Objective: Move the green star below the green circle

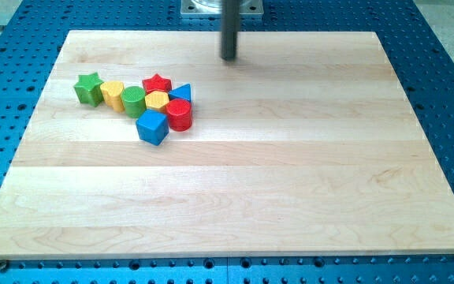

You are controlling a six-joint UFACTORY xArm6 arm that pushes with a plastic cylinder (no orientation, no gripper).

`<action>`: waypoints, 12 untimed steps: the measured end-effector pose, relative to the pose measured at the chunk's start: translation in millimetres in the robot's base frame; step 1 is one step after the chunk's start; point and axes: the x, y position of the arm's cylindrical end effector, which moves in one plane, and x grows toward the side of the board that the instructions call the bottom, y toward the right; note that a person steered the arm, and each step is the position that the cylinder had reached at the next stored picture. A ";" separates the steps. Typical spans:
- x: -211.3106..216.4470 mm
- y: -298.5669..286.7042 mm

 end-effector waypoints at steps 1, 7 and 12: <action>-26.1 -91.0; 146.1 -193.1; 197.1 -252.6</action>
